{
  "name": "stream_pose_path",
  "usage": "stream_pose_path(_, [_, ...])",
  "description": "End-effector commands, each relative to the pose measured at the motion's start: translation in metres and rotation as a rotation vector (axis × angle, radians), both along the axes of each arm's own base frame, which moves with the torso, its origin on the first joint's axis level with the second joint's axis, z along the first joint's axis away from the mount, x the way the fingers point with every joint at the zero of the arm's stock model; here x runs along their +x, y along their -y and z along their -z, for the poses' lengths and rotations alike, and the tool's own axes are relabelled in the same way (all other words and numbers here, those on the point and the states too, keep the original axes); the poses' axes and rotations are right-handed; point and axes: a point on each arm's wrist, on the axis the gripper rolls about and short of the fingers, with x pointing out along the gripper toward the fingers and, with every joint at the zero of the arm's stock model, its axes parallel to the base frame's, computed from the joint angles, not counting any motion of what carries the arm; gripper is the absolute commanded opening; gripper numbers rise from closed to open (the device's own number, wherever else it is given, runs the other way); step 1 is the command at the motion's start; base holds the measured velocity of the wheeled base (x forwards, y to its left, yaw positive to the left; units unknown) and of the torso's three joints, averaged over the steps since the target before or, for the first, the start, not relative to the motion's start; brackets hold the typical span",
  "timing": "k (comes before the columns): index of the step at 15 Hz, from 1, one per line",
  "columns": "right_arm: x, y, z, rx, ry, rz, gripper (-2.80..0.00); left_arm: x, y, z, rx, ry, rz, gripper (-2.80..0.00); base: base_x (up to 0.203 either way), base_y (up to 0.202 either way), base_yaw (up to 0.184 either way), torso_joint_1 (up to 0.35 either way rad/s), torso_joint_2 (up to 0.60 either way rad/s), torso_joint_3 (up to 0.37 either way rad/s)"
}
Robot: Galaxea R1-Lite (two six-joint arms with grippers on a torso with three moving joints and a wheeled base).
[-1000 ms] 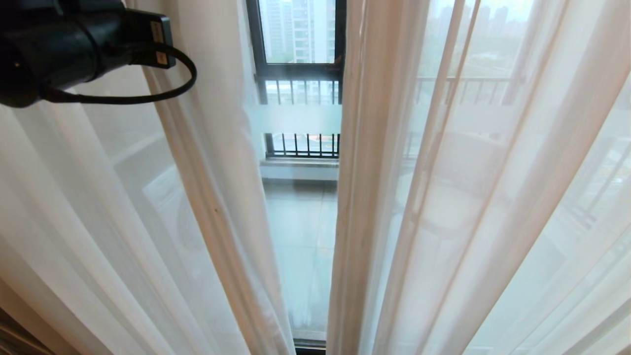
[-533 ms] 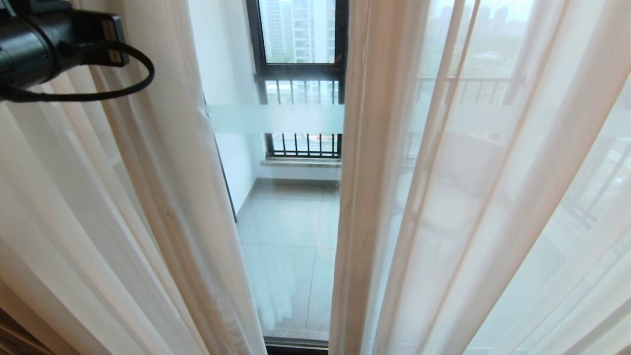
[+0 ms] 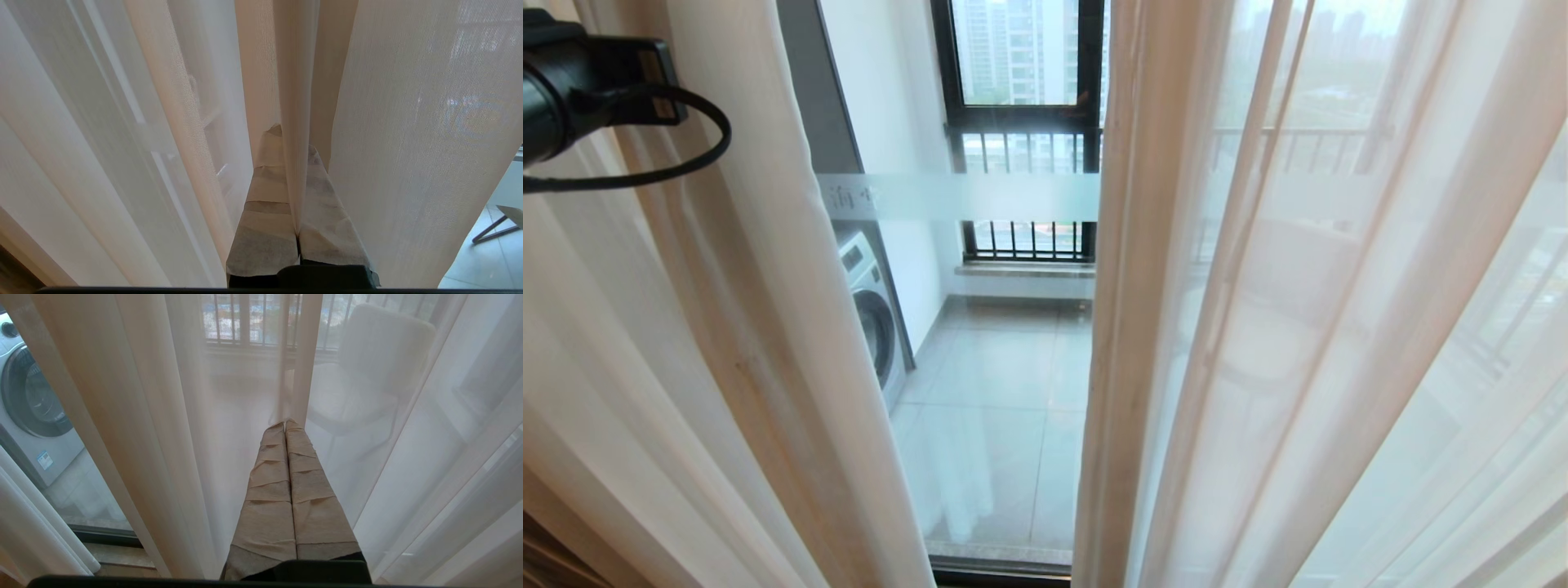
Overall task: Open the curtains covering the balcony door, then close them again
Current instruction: Pull the inner curtains open on both sides
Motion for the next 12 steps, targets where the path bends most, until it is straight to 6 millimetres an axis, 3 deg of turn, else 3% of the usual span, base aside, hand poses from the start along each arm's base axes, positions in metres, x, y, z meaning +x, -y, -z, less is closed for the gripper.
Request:
stream_pose_path(1, [0.0000,0.0000,0.0000,0.000,0.001,0.000,-2.80,0.0013,-0.0036,0.0066,-0.025,-0.014,-0.014,-2.80,0.000,0.000,0.000,0.000,0.00,0.000])
stream_pose_path(12, [0.0000,0.0000,0.0000,0.000,0.001,-0.001,-2.80,0.0037,-0.0013,0.0145,-0.076,0.002,0.001,-2.80,0.000,0.000,0.000,0.000,0.00,0.000])
